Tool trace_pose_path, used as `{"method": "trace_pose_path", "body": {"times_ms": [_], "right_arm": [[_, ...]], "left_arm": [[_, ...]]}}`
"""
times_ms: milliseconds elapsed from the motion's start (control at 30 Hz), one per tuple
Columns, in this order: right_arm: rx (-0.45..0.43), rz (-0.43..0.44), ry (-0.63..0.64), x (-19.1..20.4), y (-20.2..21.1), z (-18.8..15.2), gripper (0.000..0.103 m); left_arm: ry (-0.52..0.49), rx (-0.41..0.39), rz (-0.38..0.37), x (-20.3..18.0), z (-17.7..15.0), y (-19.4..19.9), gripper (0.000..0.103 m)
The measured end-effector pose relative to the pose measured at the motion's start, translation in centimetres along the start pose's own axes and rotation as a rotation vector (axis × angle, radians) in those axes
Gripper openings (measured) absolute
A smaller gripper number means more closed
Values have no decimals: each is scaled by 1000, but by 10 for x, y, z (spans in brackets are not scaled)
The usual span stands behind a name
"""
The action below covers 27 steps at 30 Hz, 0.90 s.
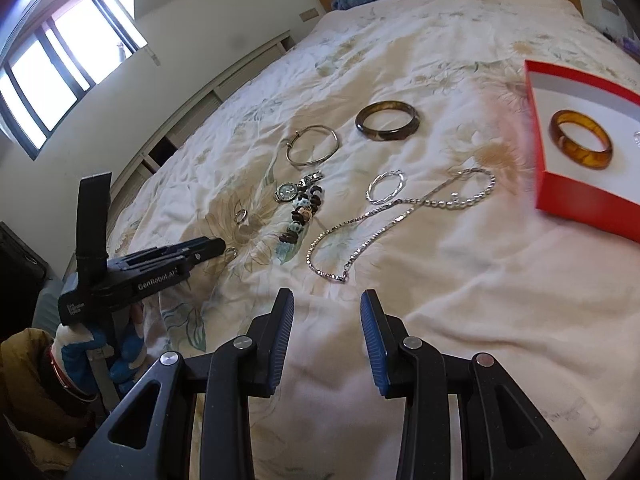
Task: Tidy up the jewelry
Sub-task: 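Withdraw both tools from the box back toward the remaining jewelry, then grasp the silver ring with the left tool while the right tool grasps the beaded bracelet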
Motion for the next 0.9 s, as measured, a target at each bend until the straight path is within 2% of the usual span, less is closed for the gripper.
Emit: {"method": "trace_pose_path", "body": {"times_ms": [500, 700, 800, 833, 900], "right_arm": [[21, 55, 11, 18, -31, 13, 36], [16, 68, 17, 27, -48, 31, 36], [14, 78, 19, 31, -58, 42, 36], [14, 81, 17, 32, -63, 46, 36], [19, 80, 13, 31, -71, 51, 36]], "left_arm": [[-18, 35, -55, 1, -5, -22, 27], [-25, 43, -64, 1, -7, -27, 27], [-19, 43, -82, 3, -8, -28, 25], [-17, 42, -84, 3, -8, -28, 21], [-7, 41, -95, 5, -8, -29, 19]]}}
Point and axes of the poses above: each gripper's, at about its wrist camera, not at the fingertips, and y roughly against the way its jaws point, x to its left, z to its top, the point moved 9 cm from there along -y, roughly the way its jaws point, and after that the axes turned 1 degree about x, right-handed, at the moved point
